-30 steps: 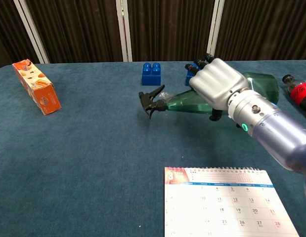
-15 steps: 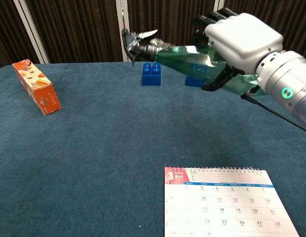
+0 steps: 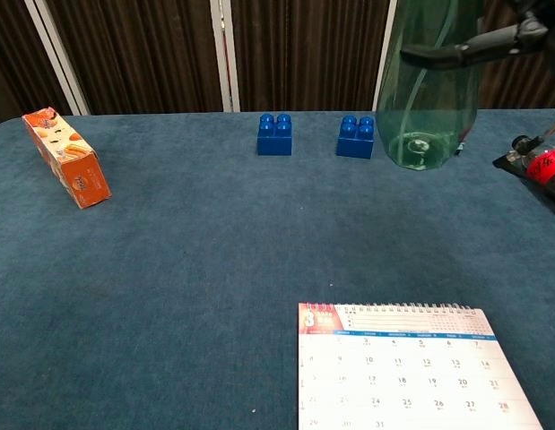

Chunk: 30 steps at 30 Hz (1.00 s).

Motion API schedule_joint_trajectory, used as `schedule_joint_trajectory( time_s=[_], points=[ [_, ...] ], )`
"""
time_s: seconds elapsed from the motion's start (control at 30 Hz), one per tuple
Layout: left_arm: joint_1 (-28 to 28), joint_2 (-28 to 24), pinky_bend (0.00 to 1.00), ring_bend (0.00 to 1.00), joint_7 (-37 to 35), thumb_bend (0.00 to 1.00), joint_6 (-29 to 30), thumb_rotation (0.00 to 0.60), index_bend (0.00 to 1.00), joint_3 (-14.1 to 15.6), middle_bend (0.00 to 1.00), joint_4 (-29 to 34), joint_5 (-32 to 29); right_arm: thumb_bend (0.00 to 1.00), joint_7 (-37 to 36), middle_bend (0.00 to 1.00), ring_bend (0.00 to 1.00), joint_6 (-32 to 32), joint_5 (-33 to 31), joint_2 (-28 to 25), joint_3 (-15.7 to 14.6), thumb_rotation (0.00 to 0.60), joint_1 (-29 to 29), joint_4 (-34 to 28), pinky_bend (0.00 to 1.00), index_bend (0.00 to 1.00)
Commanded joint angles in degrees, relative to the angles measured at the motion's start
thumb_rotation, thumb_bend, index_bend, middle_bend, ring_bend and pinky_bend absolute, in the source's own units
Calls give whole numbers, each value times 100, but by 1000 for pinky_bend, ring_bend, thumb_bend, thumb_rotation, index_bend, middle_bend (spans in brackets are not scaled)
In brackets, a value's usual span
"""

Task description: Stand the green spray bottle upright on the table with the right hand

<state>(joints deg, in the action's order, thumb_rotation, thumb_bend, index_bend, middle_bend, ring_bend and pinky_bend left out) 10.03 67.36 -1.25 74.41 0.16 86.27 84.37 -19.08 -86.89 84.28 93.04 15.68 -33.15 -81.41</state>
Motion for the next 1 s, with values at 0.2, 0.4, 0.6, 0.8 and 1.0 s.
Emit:
schedule_joint_trajectory(
  time_s=[0.2, 0.4, 0.6, 0.8, 1.0],
  points=[
    [-4, 3, 34, 0, 56, 60, 46, 600, 0, 26, 0, 48, 60, 480, -1703, 96, 0, -1567, 769, 986, -238, 600, 590, 1976, 0, 917],
    [-14, -7, 35, 0, 40, 60, 89, 600, 0, 40, 0, 47, 100, 481, -1958, 97, 0, -1733, 879, 1484, -444, 600, 674, 2987, 0, 916],
    [-29, -23, 35, 0, -20, 60, 137, 600, 0, 57, 0, 36, 145, 482, -1966, 98, 0, -1400, 957, 1705, -799, 600, 736, 3614, 0, 917],
    [-27, -19, 35, 0, -37, 60, 131, 600, 0, 72, 0, 22, 160, 480, -1671, 84, 0, -490, 951, 1489, -1232, 600, 752, 3289, 0, 917],
    [-12, -14, 35, 0, -41, 60, 101, 600, 0, 75, 0, 19, 151, 473, -1302, 77, 0, 124, 797, 1046, -1289, 600, 692, 2578, 0, 919]
  ],
)
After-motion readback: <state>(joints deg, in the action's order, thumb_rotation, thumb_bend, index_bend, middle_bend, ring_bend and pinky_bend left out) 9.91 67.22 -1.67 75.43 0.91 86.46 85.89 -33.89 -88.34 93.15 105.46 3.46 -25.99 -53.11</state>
